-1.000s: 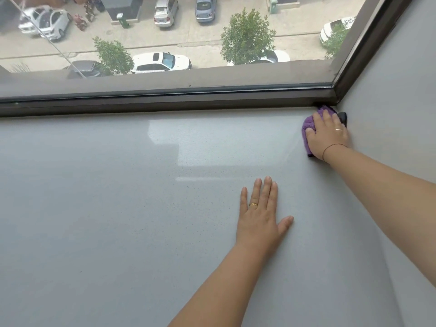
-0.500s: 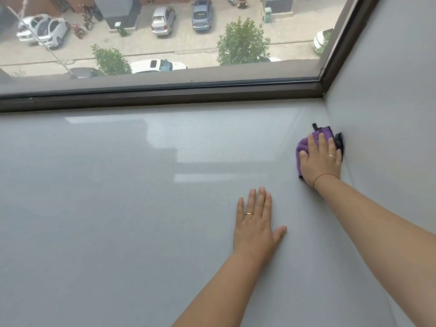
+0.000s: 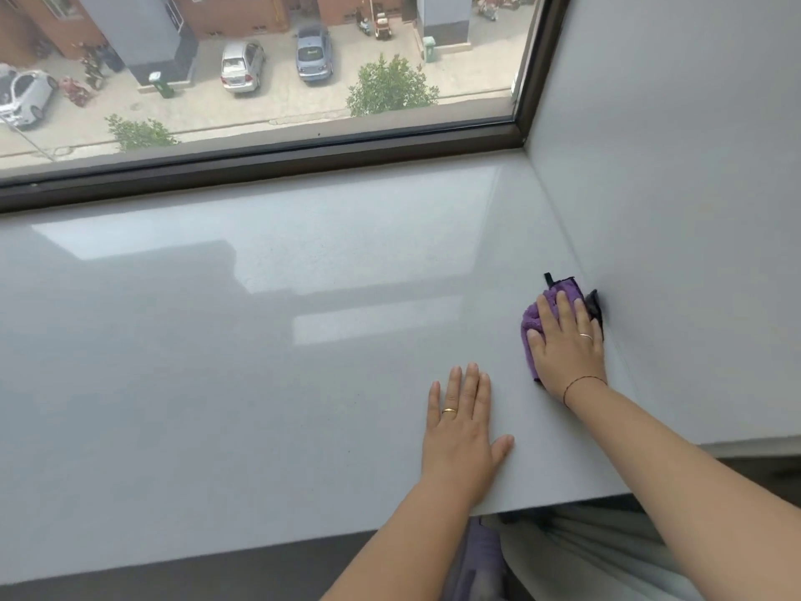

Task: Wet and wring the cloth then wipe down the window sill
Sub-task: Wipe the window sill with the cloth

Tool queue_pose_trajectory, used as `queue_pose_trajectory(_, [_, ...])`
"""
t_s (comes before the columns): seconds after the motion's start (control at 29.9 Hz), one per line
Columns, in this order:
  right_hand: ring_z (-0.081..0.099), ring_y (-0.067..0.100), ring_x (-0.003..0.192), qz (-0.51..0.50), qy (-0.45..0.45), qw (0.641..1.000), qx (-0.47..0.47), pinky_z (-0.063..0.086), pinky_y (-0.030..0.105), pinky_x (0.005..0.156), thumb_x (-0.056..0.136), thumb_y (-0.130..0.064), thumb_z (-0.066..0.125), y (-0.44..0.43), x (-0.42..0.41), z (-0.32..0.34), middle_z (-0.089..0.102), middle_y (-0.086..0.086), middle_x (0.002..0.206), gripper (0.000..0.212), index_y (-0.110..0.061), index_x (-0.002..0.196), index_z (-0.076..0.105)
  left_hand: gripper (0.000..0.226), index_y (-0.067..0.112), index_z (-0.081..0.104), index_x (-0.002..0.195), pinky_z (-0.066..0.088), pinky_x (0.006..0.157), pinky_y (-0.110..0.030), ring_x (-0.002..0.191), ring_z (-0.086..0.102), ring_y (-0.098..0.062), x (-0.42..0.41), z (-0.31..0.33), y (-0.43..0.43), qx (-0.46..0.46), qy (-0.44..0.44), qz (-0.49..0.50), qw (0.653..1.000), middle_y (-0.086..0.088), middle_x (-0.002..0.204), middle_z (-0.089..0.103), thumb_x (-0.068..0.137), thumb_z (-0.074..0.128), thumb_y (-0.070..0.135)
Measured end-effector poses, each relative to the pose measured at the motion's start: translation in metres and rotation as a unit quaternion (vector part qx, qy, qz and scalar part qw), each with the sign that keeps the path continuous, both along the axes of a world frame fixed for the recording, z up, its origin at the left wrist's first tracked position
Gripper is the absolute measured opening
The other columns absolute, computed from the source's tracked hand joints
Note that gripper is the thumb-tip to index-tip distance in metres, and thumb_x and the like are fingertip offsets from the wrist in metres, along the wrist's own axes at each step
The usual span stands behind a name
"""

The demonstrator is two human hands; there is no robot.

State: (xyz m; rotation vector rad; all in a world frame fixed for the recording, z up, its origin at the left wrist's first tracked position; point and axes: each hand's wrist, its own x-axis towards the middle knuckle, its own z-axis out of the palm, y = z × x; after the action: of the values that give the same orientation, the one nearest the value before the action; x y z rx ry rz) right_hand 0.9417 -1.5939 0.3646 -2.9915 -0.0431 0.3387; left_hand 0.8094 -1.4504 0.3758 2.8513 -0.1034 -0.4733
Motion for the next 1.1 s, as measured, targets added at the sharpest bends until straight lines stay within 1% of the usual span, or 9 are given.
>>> queue_pose_trajectory(0.23, [-0.012, 0.016, 0.146, 0.09, 0.021, 0.995, -0.04, -0.005, 0.035, 0.118, 0.1, -0.042, 0.021, -0.039, -0.057, 0.001, -0.013, -0.005, 0.159, 0.057, -0.03, 0.15, -0.004, 0.074, 0.014, -0.016, 0.149, -0.025, 0.109, -0.04, 0.143, -0.025, -0.022, -0.035, 0.003, -0.016, 0.006, 0.002, -0.022, 1.0, -0.004, 0.156, -0.024, 0.098, 0.027, 0.048])
queue_pose_trajectory(0.44, [-0.009, 0.019, 0.147, -0.012, -0.001, 0.999, -0.032, -0.006, 0.037, 0.117, 0.1, -0.041, 0.023, -0.039, -0.104, 0.001, -0.01, -0.002, 0.16, 0.059, -0.026, 0.151, -0.002, 0.074, 0.013, -0.014, 0.149, -0.025, 0.108, -0.041, 0.143, -0.023, -0.023, -0.057, 0.004, -0.025, 0.018, 0.006, -0.035, 0.999, -0.004, 0.157, -0.022, 0.098, 0.027, 0.049])
queue_pose_trajectory(0.57, [-0.018, 0.017, 0.145, 0.125, -0.003, 0.991, -0.054, -0.014, 0.031, 0.114, 0.096, -0.047, 0.006, -0.06, -0.145, 0.001, -0.02, -0.005, 0.156, 0.058, -0.027, 0.147, -0.012, 0.073, 0.014, -0.014, 0.149, -0.023, 0.109, -0.041, 0.144, -0.023, -0.023, -0.064, 0.003, -0.031, 0.021, -0.002, -0.04, 0.999, -0.003, 0.157, -0.022, 0.098, 0.026, 0.049])
queue_pose_trajectory(0.64, [-0.005, 0.016, 0.146, 0.171, -0.027, 0.984, -0.044, -0.013, 0.027, 0.113, 0.089, -0.046, 0.004, -0.083, -0.159, 0.012, -0.002, -0.003, 0.157, 0.063, -0.024, 0.149, 0.004, 0.074, 0.014, -0.014, 0.149, -0.021, 0.111, -0.041, 0.143, -0.023, -0.023, -0.067, 0.002, -0.037, 0.016, -0.003, -0.045, 0.999, -0.003, 0.157, -0.023, 0.098, 0.026, 0.049])
queue_pose_trajectory(0.7, [0.019, 0.017, 0.143, 0.15, -0.066, 0.986, -0.006, -0.001, 0.026, 0.113, 0.089, -0.037, 0.019, -0.107, -0.172, 0.019, 0.028, 0.003, 0.153, 0.061, -0.017, 0.144, 0.034, 0.074, 0.014, -0.014, 0.149, -0.018, 0.113, -0.042, 0.143, -0.024, -0.023, -0.071, 0.001, -0.041, 0.008, 0.0, -0.045, 0.999, -0.003, 0.157, -0.023, 0.098, 0.026, 0.049])
queue_pose_trajectory(0.8, [0.03, 0.023, 0.14, 0.11, -0.088, 0.988, 0.063, 0.017, 0.037, 0.116, 0.095, -0.02, 0.041, -0.128, -0.183, 0.014, 0.031, 0.002, 0.151, 0.047, -0.012, 0.141, 0.04, 0.075, 0.015, -0.013, 0.15, -0.015, 0.115, -0.042, 0.143, -0.024, -0.023, -0.078, 0.0, -0.045, 0.0, 0.003, -0.04, 0.999, -0.002, 0.157, -0.023, 0.098, 0.028, 0.049])
queue_pose_trajectory(0.9, [0.049, 0.036, 0.125, 0.117, -0.146, 0.978, 0.091, 0.033, 0.044, 0.109, 0.077, 0.007, 0.069, -0.131, -0.182, 0.005, 0.05, 0.015, 0.138, 0.053, -0.001, 0.128, 0.055, 0.075, 0.014, -0.012, 0.15, -0.014, 0.115, -0.042, 0.144, -0.022, -0.024, -0.084, -0.001, -0.05, 0.005, -0.004, -0.036, 0.999, -0.003, 0.157, -0.022, 0.098, 0.029, 0.049])
queue_pose_trajectory(1.04, [0.064, 0.039, 0.103, 0.111, -0.195, 0.971, 0.08, 0.043, 0.038, 0.1, 0.062, 0.016, 0.077, -0.149, -0.178, 0.004, 0.066, 0.018, 0.117, 0.051, 0.004, 0.11, 0.067, 0.077, 0.012, -0.016, 0.149, -0.014, 0.116, -0.043, 0.143, -0.025, -0.026, -0.088, 0.0, -0.058, 0.025, -0.003, -0.028, 0.999, -0.004, 0.156, -0.024, 0.098, 0.027, 0.05])
queue_pose_trajectory(1.1, [0.066, 0.039, 0.096, 0.135, -0.215, 0.965, 0.067, 0.04, 0.036, 0.096, 0.058, 0.021, 0.076, -0.164, -0.177, 0.002, 0.068, 0.019, 0.11, 0.048, 0.006, 0.103, 0.069, 0.078, 0.01, -0.019, 0.147, -0.017, 0.114, -0.043, 0.141, -0.028, -0.027, -0.089, 0.0, -0.063, 0.03, -0.004, -0.015, 0.999, -0.005, 0.155, -0.027, 0.098, 0.027, 0.05])
